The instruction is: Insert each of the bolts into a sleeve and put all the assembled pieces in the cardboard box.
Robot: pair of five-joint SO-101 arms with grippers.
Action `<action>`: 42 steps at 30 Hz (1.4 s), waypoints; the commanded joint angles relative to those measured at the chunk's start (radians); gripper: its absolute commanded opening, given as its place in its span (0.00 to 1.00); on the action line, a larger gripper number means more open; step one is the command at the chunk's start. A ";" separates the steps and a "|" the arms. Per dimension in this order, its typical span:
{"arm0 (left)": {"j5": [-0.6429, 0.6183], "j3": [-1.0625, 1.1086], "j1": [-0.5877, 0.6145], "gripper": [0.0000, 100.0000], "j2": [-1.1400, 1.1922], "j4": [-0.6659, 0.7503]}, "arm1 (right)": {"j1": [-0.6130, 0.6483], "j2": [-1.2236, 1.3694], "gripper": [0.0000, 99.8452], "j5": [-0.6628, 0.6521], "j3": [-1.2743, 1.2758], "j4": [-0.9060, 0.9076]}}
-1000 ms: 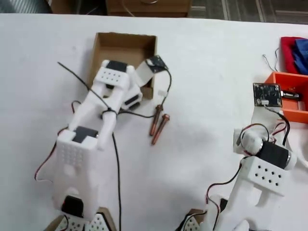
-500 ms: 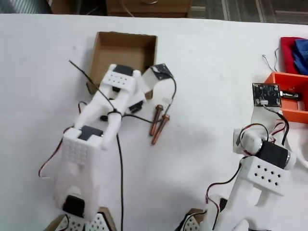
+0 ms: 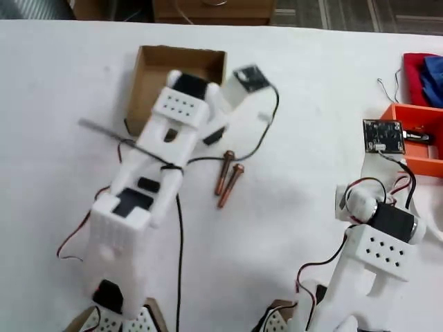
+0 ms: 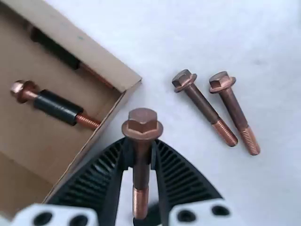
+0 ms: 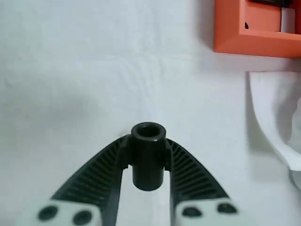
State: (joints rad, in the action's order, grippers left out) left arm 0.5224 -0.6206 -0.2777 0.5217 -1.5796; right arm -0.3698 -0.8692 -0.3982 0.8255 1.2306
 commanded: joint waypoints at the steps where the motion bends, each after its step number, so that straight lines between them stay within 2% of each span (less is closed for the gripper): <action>1: -0.089 -0.127 0.002 0.03 -0.150 -0.086 | 0.005 -0.033 0.02 0.003 -0.005 -0.074; 5: -0.229 -0.232 0.002 0.03 -0.232 -0.163 | 0.101 -0.035 0.02 0.026 0.086 -0.265; 9: -0.440 -0.308 0.005 0.03 -0.301 -0.166 | 0.243 -0.035 0.02 0.173 0.121 -0.400; 11: -0.548 -0.335 0.021 0.03 -0.328 -0.170 | 0.323 -0.035 0.02 0.207 0.121 -0.441; 15: -0.606 -0.352 0.029 0.03 -0.384 -0.170 | 0.449 -0.044 0.02 0.216 0.118 -0.473; 21: -0.640 -0.346 0.051 0.03 -0.489 -0.175 | 0.496 -0.226 0.02 0.218 0.127 -0.466; 24: -0.763 -0.346 0.055 0.03 -0.509 -0.155 | 0.507 -0.364 0.02 0.218 0.187 -0.472; 29: -0.973 -0.344 0.041 0.03 -0.512 -0.186 | 0.595 -0.562 0.02 0.216 0.379 -0.555; 35: -0.982 -0.346 -0.015 0.02 -0.534 -0.193 | 0.691 -0.754 0.02 0.216 0.565 -0.710; 39: -0.984 -0.325 -0.015 0.02 -0.652 -0.204 | 0.700 -0.885 0.02 0.216 0.621 -0.733; 42: -0.993 -0.208 -0.017 0.02 -0.789 -0.203 | 0.700 -0.937 0.02 0.216 0.654 -0.734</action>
State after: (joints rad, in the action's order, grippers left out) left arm -0.4641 -0.8984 -0.2808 -0.1258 -1.7699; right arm 0.3237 -1.7545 -0.1895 1.4760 0.5247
